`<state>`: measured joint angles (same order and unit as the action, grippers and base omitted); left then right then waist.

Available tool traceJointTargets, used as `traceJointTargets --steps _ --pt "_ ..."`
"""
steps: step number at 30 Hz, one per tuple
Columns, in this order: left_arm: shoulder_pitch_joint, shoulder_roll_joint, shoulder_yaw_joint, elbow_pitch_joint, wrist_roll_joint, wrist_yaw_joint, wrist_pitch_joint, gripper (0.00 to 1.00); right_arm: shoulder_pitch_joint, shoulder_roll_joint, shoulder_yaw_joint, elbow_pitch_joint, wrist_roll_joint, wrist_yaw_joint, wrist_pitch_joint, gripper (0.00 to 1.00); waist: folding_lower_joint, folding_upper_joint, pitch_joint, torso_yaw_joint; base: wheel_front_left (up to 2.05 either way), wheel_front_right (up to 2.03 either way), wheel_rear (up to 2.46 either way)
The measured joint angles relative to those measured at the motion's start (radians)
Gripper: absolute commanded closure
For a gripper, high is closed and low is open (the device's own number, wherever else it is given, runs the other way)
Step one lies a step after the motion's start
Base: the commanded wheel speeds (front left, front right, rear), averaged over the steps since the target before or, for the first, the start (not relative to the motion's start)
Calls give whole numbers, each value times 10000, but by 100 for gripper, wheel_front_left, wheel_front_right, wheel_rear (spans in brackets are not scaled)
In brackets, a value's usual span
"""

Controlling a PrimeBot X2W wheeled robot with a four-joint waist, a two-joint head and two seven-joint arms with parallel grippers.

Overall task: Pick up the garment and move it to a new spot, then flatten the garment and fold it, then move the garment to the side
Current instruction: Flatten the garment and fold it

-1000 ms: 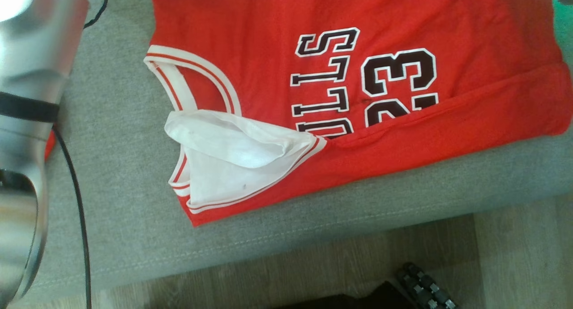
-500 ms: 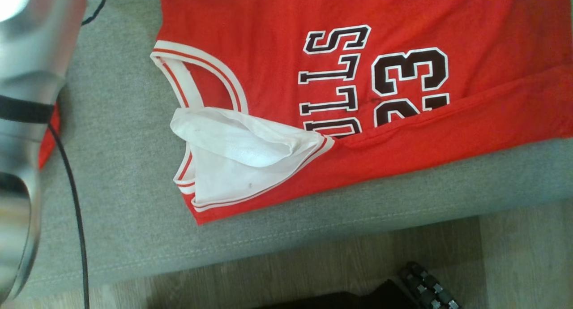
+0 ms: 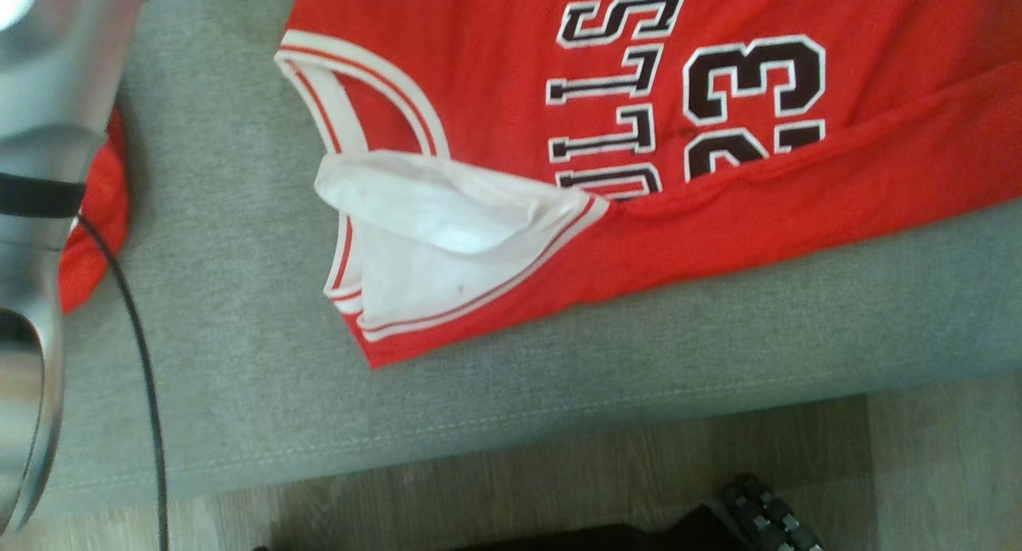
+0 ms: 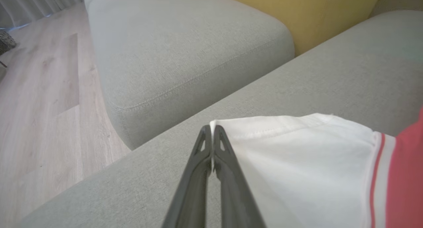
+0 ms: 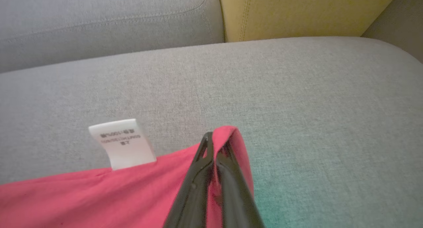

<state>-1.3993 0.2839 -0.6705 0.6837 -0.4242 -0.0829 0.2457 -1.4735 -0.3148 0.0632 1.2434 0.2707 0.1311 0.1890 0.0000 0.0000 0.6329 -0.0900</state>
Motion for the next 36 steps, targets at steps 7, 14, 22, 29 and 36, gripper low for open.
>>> traceJointTargets --steps 7,14,22,29,36 --pt "226 107 148 -667 -245 56 -899 100 694 -552 577 -1112 1912 0 660 100 0 0 -397 303 0 0 0" --pt "1758 407 251 -2190 -610 403 -1057 100 2195 -1440 1289 -2474 3425 0 1404 100 0 1 -801 595 0 0 0" --pt "4163 1118 265 -5014 -1177 1152 -500 100 3907 -2556 2063 -4311 4880 0 2182 100 0 0 -1484 949 0 0 0" --pt "6270 1827 8 -7294 -1605 1854 383 100 5371 -3118 2284 -5110 5394 0 2324 100 0 1 -1963 1098 0 0 0" --pt "7877 2466 -347 -8650 -1724 2424 1037 100 6218 -3235 2050 -5260 5492 0 2318 100 -1 1 -2126 1157 0 0 0"
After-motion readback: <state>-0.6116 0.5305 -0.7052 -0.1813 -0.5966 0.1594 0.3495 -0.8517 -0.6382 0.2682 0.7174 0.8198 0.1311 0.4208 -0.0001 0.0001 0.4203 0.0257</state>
